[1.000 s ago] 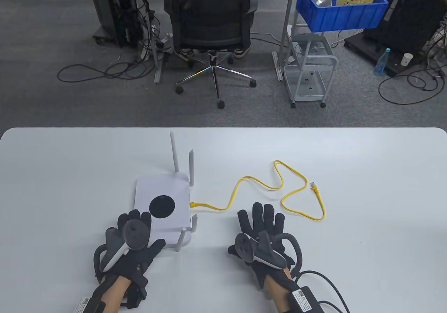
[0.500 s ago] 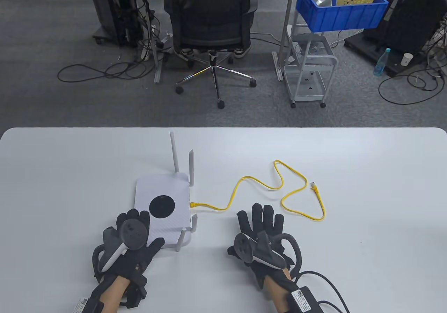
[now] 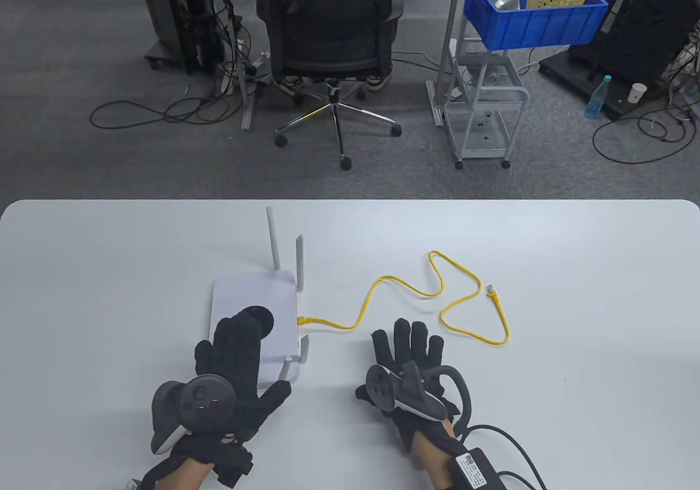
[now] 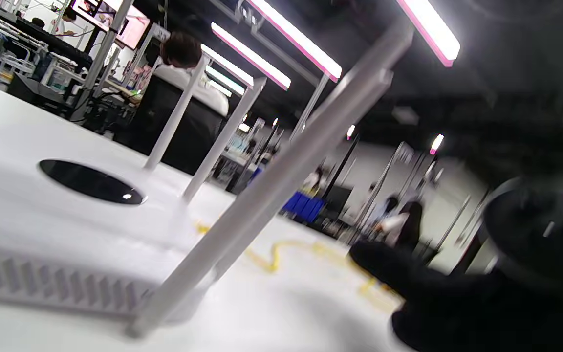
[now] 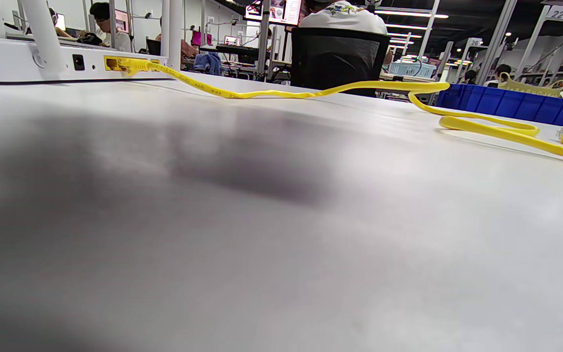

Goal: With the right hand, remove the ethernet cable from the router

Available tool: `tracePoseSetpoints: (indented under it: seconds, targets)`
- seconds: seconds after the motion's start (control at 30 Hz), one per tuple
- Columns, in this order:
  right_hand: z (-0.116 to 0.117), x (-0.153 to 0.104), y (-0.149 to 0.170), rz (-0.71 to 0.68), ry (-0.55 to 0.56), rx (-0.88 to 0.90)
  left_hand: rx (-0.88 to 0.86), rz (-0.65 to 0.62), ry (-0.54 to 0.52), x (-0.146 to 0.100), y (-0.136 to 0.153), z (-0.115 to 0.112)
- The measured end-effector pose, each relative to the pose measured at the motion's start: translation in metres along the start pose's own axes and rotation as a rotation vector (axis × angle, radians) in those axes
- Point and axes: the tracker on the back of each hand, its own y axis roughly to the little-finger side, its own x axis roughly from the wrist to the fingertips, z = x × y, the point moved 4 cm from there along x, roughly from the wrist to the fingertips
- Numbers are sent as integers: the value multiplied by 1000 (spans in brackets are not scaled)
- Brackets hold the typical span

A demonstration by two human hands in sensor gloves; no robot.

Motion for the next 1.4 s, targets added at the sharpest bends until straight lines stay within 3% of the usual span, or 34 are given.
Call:
tracePoseSetpoints:
  seconds: [0.2,0.37,0.53,0.67,1.0,1.17,1.4]
  targets:
    - [-1,0,0,-3,4,10,118,177,147,28,19,-38]
    - [3,2,-2,-9,-18,12,70,318,328,43,45,-70]
    - [6,2,-3,-13,-32,14,-8,413,427,47,57,-105]
    - [6,3,-3,-14,-38,19,41,454,387,44,62,-112]
    - [7,3,-4,-13,-47,18,-60,484,319,40,68,-111]
    - [7,3,-3,-11,-49,20,-90,604,159,32,84,-89]
    - [7,3,-4,-14,-51,23,-277,795,-43,11,118,-57]
